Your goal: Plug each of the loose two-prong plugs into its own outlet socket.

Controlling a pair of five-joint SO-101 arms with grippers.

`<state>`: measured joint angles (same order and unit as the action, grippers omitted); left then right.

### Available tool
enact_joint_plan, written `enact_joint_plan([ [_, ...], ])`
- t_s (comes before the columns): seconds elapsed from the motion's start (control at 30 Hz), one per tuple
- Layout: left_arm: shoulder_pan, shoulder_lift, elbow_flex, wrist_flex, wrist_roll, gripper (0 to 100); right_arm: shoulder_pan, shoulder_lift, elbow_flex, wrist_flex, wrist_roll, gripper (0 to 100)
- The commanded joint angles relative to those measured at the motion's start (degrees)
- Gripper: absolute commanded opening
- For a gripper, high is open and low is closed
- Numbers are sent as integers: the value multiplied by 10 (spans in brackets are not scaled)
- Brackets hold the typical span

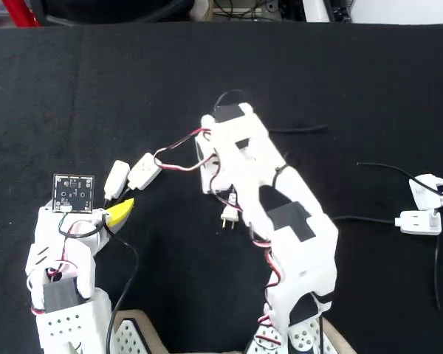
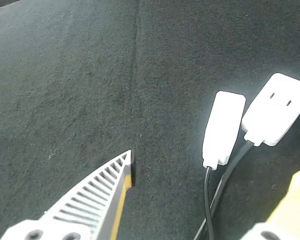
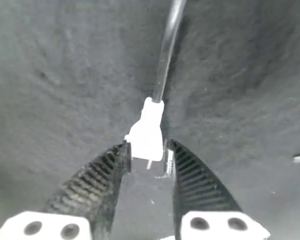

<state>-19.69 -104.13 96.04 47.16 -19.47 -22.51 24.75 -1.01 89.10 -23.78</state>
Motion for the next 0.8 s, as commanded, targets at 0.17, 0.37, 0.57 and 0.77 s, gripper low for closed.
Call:
enact_joint_plan([
  [0.17, -7, -4, 5, 3, -6, 456, -8, -4, 29, 4, -20, 109],
  [0.37, -7, -4, 5, 3, -6, 456, -9, -4, 58, -1, -20, 109],
  [0.57, -7, -4, 5, 3, -6, 456, -11, -4, 82, -61, -20, 109],
  [0.77, -7, -4, 5, 3, -6, 456, -60, 0, 95, -66, -59, 109],
])
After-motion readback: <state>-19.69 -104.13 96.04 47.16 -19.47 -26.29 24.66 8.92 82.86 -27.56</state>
